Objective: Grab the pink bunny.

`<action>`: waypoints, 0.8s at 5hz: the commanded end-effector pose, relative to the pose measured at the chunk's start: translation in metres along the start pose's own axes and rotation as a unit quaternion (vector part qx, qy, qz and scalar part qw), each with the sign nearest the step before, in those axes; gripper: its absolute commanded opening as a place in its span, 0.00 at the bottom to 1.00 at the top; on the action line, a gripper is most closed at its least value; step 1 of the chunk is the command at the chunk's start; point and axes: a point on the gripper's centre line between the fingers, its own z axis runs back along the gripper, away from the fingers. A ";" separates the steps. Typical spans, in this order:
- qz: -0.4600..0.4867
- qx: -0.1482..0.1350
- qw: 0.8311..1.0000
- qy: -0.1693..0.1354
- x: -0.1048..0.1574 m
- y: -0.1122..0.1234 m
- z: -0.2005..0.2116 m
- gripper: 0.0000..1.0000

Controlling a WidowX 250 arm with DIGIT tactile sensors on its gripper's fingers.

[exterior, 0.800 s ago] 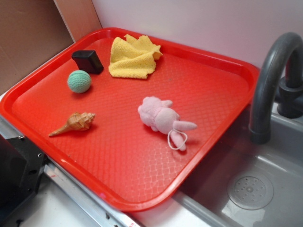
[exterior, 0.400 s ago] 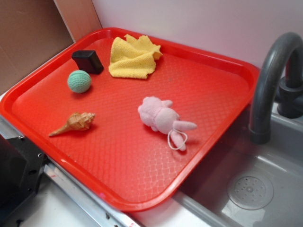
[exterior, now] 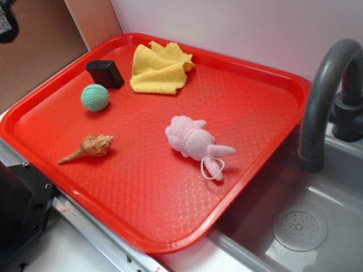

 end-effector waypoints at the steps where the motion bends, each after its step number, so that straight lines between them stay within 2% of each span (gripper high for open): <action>1: -0.258 -0.012 0.965 -0.041 0.073 -0.015 -0.037 1.00; 2: -0.379 0.007 0.925 -0.024 0.100 -0.038 -0.056 1.00; 3: -0.492 0.002 0.870 -0.027 0.103 -0.059 -0.069 1.00; 4: -0.518 -0.006 0.855 -0.005 0.106 -0.070 -0.087 1.00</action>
